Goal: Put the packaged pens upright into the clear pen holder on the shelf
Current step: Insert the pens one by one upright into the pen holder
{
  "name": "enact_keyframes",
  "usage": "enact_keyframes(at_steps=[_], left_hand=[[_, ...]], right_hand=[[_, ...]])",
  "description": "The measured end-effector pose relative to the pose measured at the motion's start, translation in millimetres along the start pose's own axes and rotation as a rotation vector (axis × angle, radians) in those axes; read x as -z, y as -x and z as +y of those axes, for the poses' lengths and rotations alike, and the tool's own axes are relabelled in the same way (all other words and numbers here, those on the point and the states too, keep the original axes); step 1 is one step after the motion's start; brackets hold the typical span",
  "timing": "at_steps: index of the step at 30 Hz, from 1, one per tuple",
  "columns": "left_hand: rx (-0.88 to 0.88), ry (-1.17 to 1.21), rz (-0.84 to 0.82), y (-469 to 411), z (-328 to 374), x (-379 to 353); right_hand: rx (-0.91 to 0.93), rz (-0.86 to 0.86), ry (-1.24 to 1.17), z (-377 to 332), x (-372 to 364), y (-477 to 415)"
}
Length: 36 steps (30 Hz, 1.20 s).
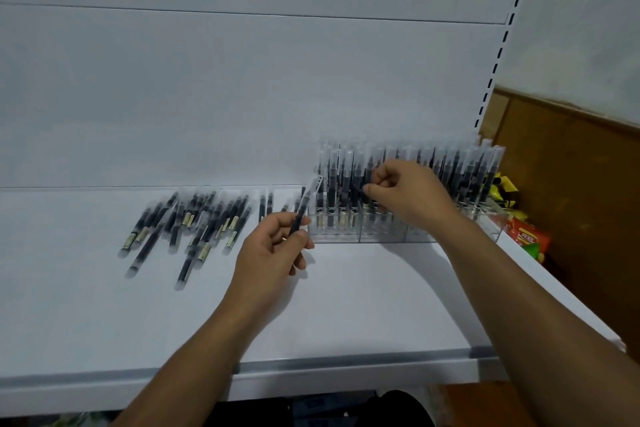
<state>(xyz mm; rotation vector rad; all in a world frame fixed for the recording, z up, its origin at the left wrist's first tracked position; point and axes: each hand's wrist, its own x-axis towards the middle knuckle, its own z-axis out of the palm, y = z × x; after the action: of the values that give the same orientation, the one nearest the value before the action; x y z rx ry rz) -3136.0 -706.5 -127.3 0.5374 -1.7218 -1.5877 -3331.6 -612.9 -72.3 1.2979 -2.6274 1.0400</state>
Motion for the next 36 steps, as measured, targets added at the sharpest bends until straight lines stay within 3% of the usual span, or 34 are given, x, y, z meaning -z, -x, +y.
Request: enact_keyframes(at_steps=[6,10,15,24,26,30,33,36], left_hand=[[-0.010,-0.019,-0.003,0.4,-1.5,0.2],[-0.017,-0.018,-0.009,0.8,-2.2,-1.0],[-0.043,-0.073,-0.056,3.1,-1.1,-3.9],[-0.134,-0.288,-0.126,9.3,-0.8,-6.1],[-0.193,-0.434,-0.087,9.2,-3.7,-5.0],[-0.336,-0.765,0.039,4.1,-13.6,-0.3],[-0.261,-0.923,0.026,2.0,-17.9,0.5],[-0.157,-0.960,-0.004,1.4,-21.0,-0.3]], right_hand=[[-0.040,-0.035,0.000,5.0,-2.2,8.3],[0.005,0.125,-0.082,1.6,0.0,27.8],[0.086,-0.207,-0.450,-19.7,-14.9,51.6],[0.089,-0.160,-0.701,-32.2,-17.9,56.2],[0.044,-0.094,-0.761,-30.8,-6.6,52.4],[-0.063,0.239,-0.725,-17.8,26.5,34.1],[-0.047,0.362,-0.529,-4.7,35.6,18.9],[-0.028,0.352,-0.378,1.8,32.4,8.5]])
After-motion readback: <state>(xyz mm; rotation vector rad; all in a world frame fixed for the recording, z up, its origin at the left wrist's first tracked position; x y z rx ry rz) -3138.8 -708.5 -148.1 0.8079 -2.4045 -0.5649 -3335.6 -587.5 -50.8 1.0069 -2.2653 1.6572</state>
